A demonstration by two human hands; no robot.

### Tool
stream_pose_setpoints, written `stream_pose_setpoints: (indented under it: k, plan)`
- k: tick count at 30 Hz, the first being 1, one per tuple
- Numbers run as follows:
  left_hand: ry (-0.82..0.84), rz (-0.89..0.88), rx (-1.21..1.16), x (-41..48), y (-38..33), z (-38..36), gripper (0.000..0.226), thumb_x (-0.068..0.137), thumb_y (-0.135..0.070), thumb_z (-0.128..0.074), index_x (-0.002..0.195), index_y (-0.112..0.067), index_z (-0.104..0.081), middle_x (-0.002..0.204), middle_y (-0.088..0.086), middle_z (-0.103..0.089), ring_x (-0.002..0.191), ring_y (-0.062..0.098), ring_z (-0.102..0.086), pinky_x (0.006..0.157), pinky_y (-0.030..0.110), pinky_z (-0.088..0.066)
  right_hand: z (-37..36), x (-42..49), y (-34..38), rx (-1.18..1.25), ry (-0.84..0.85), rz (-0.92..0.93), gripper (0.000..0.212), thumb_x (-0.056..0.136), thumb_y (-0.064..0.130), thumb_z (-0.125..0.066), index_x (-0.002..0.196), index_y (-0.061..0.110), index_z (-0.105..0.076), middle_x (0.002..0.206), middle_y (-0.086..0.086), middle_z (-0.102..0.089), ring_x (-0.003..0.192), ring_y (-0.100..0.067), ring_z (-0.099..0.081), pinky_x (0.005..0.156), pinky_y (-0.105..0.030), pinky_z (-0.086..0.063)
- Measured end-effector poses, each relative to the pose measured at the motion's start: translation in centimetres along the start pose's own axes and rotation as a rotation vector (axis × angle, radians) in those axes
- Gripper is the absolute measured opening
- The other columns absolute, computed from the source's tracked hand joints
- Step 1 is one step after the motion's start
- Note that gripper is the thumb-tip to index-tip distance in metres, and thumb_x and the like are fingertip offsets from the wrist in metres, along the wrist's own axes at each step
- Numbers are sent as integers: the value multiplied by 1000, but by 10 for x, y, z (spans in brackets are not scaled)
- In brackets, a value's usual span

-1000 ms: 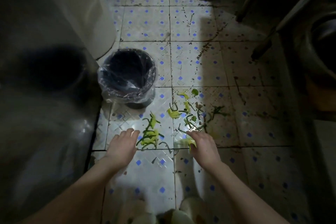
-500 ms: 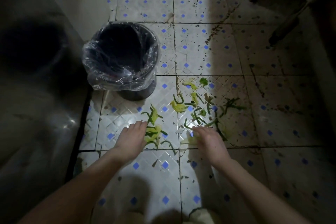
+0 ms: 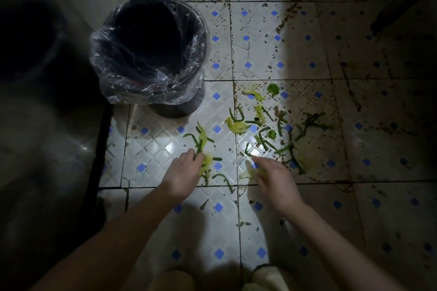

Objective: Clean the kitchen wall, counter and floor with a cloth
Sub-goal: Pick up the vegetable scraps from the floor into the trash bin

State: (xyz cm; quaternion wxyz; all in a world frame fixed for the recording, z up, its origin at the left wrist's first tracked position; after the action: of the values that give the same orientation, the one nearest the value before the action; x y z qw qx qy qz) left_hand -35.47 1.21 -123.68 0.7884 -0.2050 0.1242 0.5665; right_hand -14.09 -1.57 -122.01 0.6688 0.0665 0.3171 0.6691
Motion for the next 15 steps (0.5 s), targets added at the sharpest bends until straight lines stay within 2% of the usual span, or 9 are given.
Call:
stream_pose_setpoints:
  k: [5, 10, 15]
  plan:
    - [26, -12, -60, -1, 4, -5, 31, 95, -9, -43, 125, -12, -43, 110, 9, -51, 95, 22, -51, 80, 29, -43, -1, 2, -3, -2, -7, -19, 46, 88, 8, -56, 132, 22, -51, 125, 6, -58, 117, -14, -50, 102, -34, -41]
    - [-24, 35, -103, -9, 16, 5, 25, 94, -9, -46, 119, -13, -46, 105, 8, -53, 91, 20, -53, 75, 26, -42, 1, -1, 6, 9, -16, 6, 47, 87, 6, -58, 132, 20, -52, 124, 3, -59, 115, -17, -52, 101, -39, -43]
    - [-122, 87, -144, -20, 30, 24, 25, 93, -11, -49, 118, -15, -48, 104, 6, -55, 91, 21, -54, 78, 30, -46, -9, 5, 20, -22, 17, 50, 46, 89, 10, -57, 134, 22, -50, 129, 4, -57, 120, -16, -49, 106, -36, -39]
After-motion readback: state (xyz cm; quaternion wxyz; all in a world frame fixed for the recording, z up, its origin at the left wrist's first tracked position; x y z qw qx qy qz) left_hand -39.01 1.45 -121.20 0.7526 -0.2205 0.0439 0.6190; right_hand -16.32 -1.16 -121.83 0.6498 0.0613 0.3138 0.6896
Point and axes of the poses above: each hand's wrist, its own x-axis towards the middle knuckle, its own z-axis out of the back of the hand, y = z × x, the point moved 6 cm from there along x, towards the middle knuckle
